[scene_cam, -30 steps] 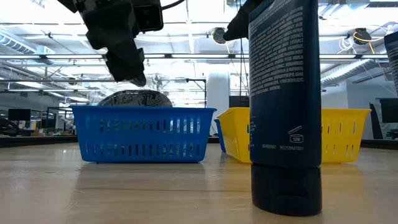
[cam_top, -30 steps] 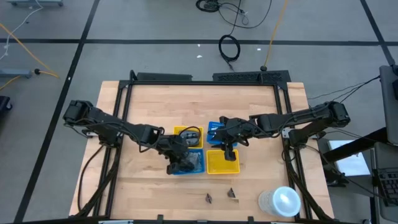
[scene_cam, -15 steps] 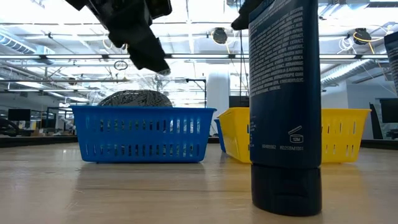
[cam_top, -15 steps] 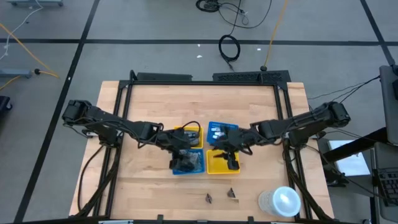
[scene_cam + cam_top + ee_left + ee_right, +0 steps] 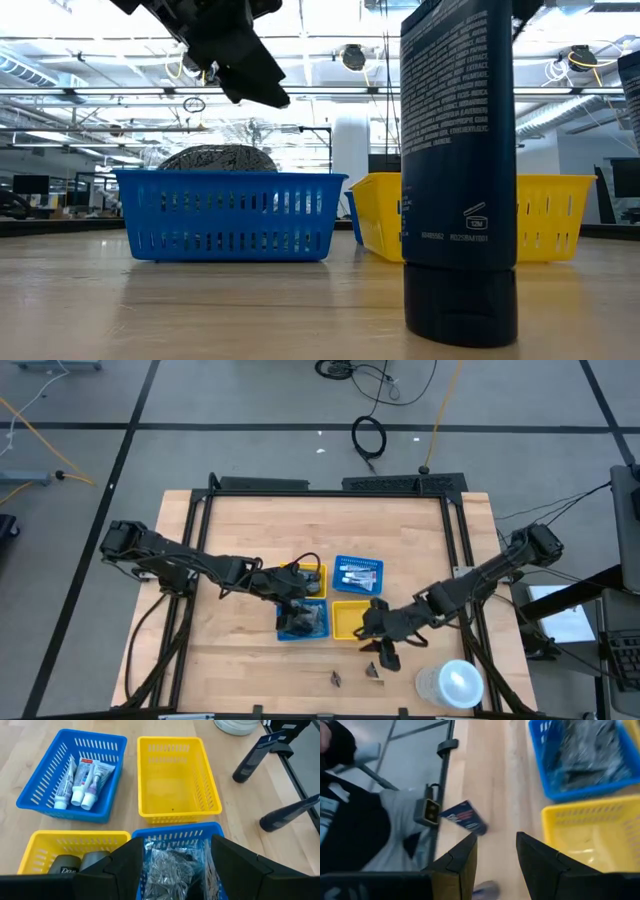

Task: Pick & Place Travel size toiletries
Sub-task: Put the bottom hairbrush into the bottom left blue bin

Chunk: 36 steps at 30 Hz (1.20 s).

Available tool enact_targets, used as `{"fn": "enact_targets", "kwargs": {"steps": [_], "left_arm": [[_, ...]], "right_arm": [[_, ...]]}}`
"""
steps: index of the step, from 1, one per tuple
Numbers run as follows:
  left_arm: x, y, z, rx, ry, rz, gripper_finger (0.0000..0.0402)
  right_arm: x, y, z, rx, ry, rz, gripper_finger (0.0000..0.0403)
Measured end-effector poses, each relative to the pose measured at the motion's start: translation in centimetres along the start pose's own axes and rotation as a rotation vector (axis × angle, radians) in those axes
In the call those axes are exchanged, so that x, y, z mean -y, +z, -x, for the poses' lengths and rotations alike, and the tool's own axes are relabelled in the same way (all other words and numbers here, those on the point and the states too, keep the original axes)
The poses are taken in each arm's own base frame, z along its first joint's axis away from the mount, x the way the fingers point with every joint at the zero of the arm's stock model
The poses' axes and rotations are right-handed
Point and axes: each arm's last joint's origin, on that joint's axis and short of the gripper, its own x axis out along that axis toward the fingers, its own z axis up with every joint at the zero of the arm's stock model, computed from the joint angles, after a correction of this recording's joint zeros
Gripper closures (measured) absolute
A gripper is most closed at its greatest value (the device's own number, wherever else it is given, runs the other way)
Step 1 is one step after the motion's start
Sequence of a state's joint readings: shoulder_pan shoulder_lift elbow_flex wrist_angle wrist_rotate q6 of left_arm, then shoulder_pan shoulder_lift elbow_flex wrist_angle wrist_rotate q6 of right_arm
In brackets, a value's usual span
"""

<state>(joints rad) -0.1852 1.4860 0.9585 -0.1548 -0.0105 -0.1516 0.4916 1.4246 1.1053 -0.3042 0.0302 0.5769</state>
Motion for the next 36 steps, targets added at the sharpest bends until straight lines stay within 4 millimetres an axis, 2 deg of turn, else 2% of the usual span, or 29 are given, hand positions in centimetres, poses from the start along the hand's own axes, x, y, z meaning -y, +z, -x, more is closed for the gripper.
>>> {"fn": "enact_targets", "kwargs": {"steps": [7,11,15,23,30,36], "left_arm": [[0.0,0.0,0.0,0.003,0.0,0.0,0.0172],[0.0,0.0,0.0,0.003,0.0,0.006,0.0172],[0.0,0.0,0.0,0.003,0.0,0.008,0.0172],[0.0,0.0,0.0,0.003,0.0,0.009,0.0172],[0.0,0.0,0.0,0.003,0.0,0.009,0.0172],[0.0,0.0,0.0,0.003,0.0,0.009,0.0172]], "right_arm": [[-1.9,-1.1,-1.3,-0.071,0.017,-0.129,0.0273],[-3.3,-0.2,-2.1,-0.099,0.044,-0.155,0.0273],[-4.0,0.3,-2.4,-0.158,-0.004,-0.183,0.0273],[-3.6,-0.4,-2.2,-0.289,-0.096,-0.407,0.0273],[-3.5,-1.2,-1.9,-0.338,-0.168,-0.494,0.0273],[-3.1,-2.0,-3.3,-0.388,-0.224,-0.585,0.0273]]}}
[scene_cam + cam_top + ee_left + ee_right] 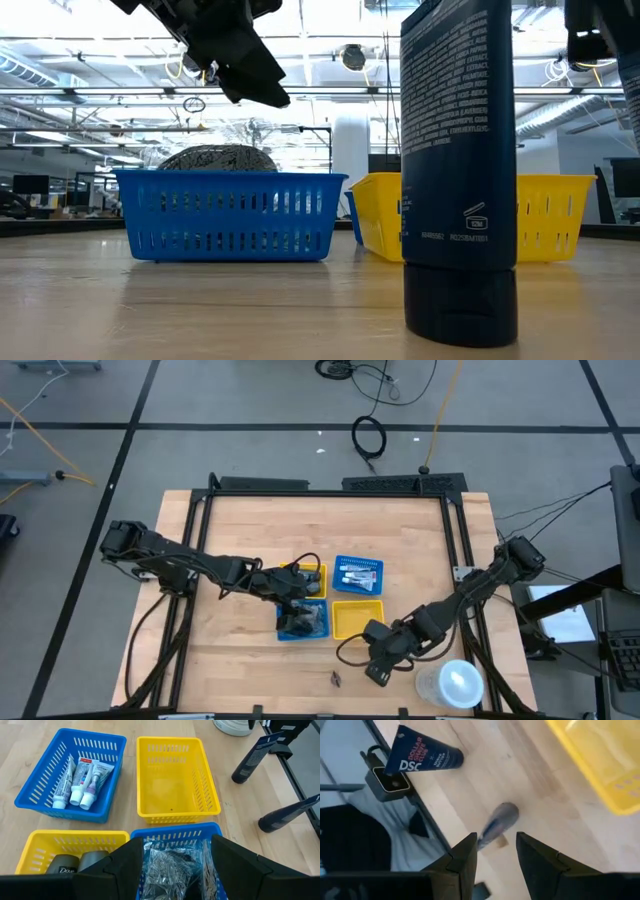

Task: Pick & Place Travel size toiletries
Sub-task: Put the bottom hairbrush into the bottom left blue bin, then put the right shaving cream into the bottom right yellow bin

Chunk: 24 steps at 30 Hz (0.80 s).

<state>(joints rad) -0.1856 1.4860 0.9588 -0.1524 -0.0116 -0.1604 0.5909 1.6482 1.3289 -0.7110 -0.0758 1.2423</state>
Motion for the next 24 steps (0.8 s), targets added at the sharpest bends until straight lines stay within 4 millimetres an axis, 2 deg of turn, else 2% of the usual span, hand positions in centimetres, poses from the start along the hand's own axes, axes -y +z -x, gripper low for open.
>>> {"fn": "enact_targets", "kwargs": {"steps": [5,24], "left_arm": [[0.0,0.0,0.0,0.0,0.0,-0.003,0.0172],[0.0,0.0,0.0,0.0,-0.001,-0.008,0.0172]], "right_arm": [[0.0,0.0,-1.3,-0.04,-0.015,-0.041,0.0273],[-0.3,0.1,-1.2,-0.025,0.009,-0.063,0.0273]]}}
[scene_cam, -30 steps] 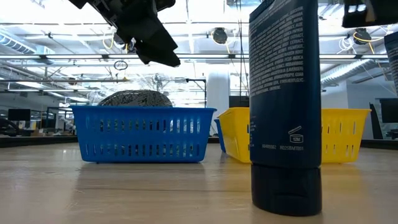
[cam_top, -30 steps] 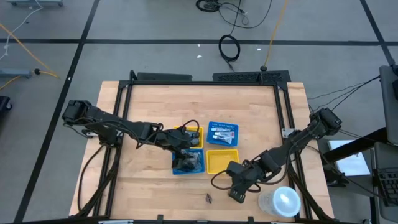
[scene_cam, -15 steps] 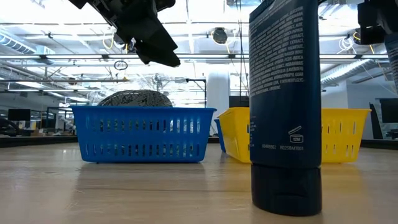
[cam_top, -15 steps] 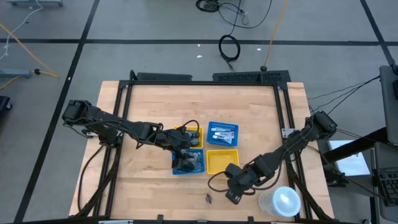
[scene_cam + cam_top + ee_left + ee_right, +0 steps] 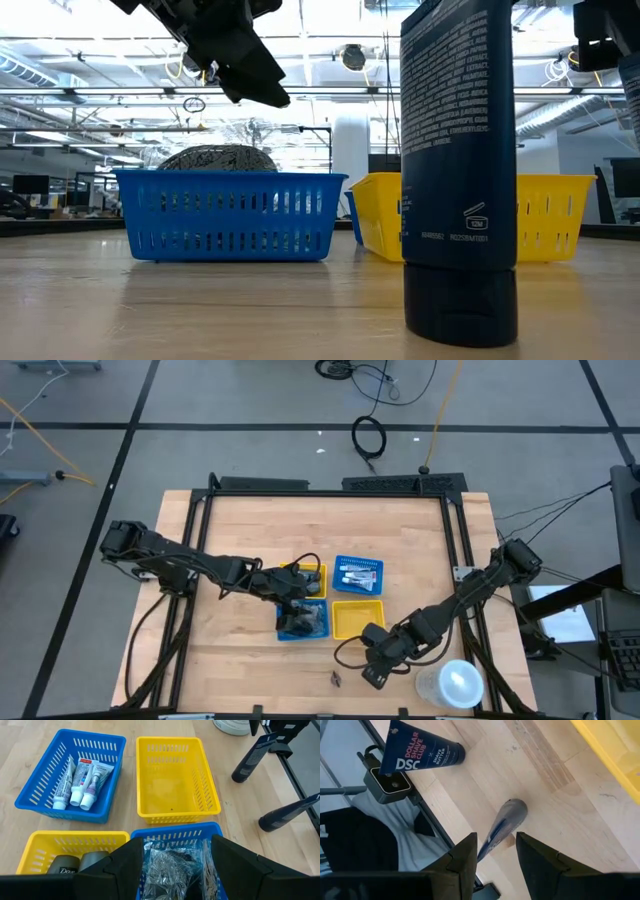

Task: Pick & Place Travel size toiletries
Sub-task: Put the right shaving cream into the bottom right yellow bin

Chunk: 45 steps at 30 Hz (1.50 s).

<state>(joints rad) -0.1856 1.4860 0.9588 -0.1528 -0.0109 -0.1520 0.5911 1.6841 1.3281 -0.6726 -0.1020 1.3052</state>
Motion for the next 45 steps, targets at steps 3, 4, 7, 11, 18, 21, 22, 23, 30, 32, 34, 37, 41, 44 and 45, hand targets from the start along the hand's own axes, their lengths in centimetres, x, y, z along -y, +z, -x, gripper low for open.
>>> {"fn": "enact_targets", "kwargs": {"steps": [3,4,7,11,18,21,22,23,30,32,34,37,41,44,45], "left_arm": [[0.0,0.0,0.0,0.0,0.0,0.0,0.0172],[0.0,0.0,0.0,-0.001,0.0,0.0,0.0172],[0.0,0.0,0.0,-0.002,0.0,0.0,0.0172],[0.0,0.0,0.0,-0.002,0.0,0.0,0.0172],[0.0,0.0,0.0,-0.002,0.0,0.0,0.0172],[0.0,0.0,0.0,-0.002,0.0,0.0,0.0172],[0.0,0.0,0.0,-0.002,0.0,0.0,0.0172],[0.0,0.0,0.0,-0.002,0.0,0.0,0.0172],[0.0,0.0,0.0,-0.002,0.0,0.0,0.0172],[0.0,0.0,0.0,-0.002,0.0,0.0,0.0172],[0.0,0.0,0.0,-0.002,0.0,0.0,0.0172],[0.0,0.0,0.0,-0.002,0.0,0.0,0.0172],[0.0,0.0,0.0,-0.002,0.0,0.0,0.0172],[0.0,0.0,0.0,-0.002,0.0,-0.009,0.0172],[0.0,0.0,0.0,-0.002,0.0,-0.013,0.0172]], "right_arm": [[0.2,0.0,-0.9,-0.008,-0.014,-0.002,0.0273],[0.3,0.0,-1.3,-0.018,-0.027,-0.003,0.0273],[0.4,0.1,-2.2,-0.046,-0.043,-0.003,0.0273],[0.7,0.3,-2.7,-0.05,-0.07,-0.006,0.0291],[0.6,0.3,-2.6,-0.045,-0.061,0.021,0.0391],[0.6,0.3,-2.6,-0.047,-0.063,0.031,0.0396],[0.6,0.3,-2.6,-0.047,-0.063,0.036,0.0398],[0.6,0.3,-2.6,-0.046,-0.062,0.038,0.0399],[0.7,1.1,-1.0,-0.006,-0.032,0.073,0.0401],[0.8,1.6,-0.1,0.026,-0.019,0.09,0.0402],[0.9,2.0,0.8,0.061,-0.004,0.112,0.0402],[1.2,2.7,2.3,0.117,0.005,0.146,0.0402],[1.9,3.8,4.4,0.207,-0.016,0.189,0.0402],[2.5,4.6,5.3,0.269,-0.053,0.231,0.0402],[2.7,4.9,5.4,0.29,-0.068,0.243,0.0402]]}}
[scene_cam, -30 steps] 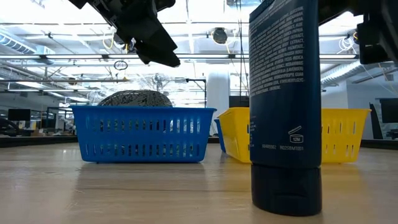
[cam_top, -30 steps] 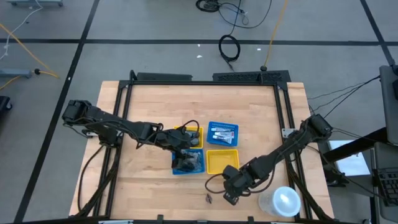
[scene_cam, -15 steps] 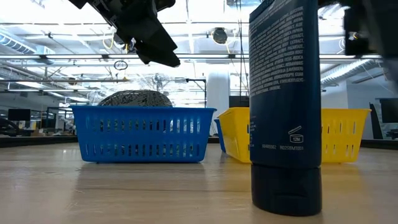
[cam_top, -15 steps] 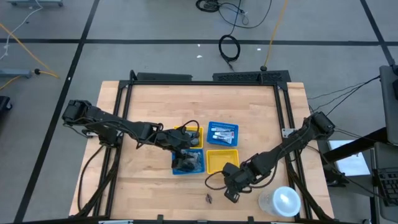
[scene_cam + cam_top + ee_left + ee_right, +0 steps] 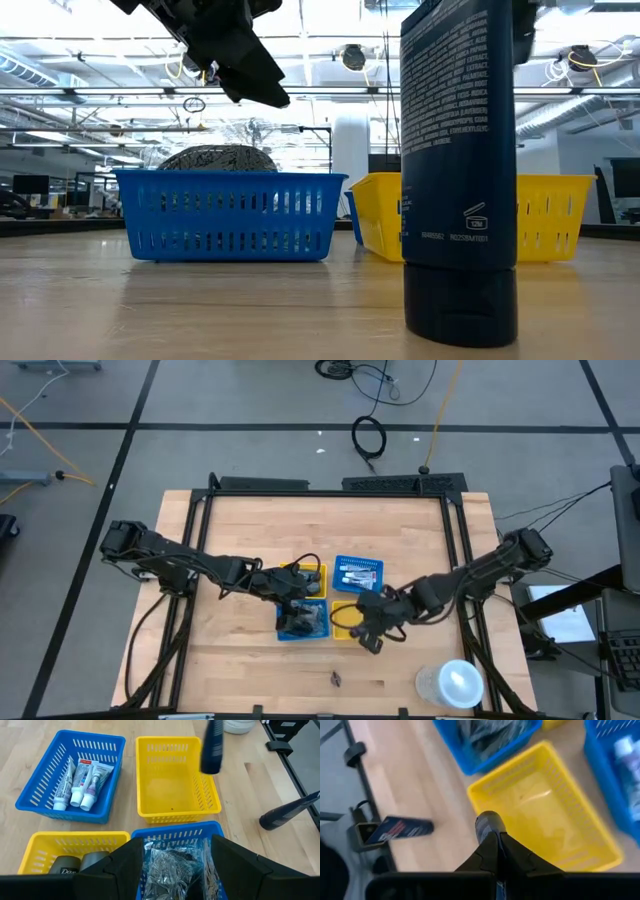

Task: Pick & Place Travel size toiletries
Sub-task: Put the right shaving cream into the bottom right yellow bin

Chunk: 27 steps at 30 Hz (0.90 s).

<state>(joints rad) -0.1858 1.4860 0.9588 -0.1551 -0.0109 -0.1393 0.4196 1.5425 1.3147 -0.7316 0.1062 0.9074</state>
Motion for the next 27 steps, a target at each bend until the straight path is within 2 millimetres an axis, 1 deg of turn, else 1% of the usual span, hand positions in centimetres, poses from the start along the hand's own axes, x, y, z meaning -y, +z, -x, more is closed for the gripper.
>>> {"fn": "enact_targets", "kwargs": {"steps": [8,14,17,20,27], "left_arm": [[-0.1,0.0,0.0,0.006,0.042,-0.006,0.0172],[-0.1,0.0,0.0,0.006,0.043,-0.008,0.0172],[-0.1,0.0,0.0,0.006,0.043,-0.013,0.0172],[-0.1,0.0,0.0,0.005,0.043,-0.028,0.0172],[-0.1,0.0,0.0,0.005,0.044,-0.032,0.0172]], "right_arm": [[1.6,1.9,-0.2,0.037,-0.043,0.089,0.0403],[2.3,2.7,-0.5,0.082,-0.07,0.132,0.0403],[3.0,2.6,-1.6,0.102,-0.058,0.133,0.0403],[3.8,2.1,-2.8,0.085,-0.052,0.122,0.0403],[4.8,1.5,-3.7,0.071,-0.065,0.105,0.0403]]}}
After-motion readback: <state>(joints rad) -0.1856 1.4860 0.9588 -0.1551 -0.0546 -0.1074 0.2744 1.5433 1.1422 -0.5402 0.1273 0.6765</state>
